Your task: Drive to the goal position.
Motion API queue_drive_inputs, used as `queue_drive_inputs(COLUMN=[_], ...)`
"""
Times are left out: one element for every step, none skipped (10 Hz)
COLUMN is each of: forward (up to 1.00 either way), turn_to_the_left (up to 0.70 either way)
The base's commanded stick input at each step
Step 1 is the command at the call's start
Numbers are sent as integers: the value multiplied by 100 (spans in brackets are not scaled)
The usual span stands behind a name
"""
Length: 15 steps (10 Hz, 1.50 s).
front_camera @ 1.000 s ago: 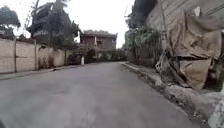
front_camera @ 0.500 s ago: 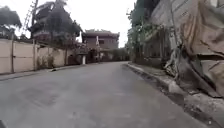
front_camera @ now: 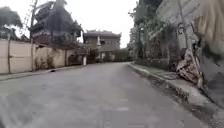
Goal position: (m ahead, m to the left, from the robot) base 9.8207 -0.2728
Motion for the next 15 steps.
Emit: queue_drive_inputs(forward=[100,100,100,100,100,100,100,100,100,100,100,100,100,100,100], turn_to_the_left=[6,6,6,6,6,6,6,6,6,6,-14,-34,-34,-16,6])
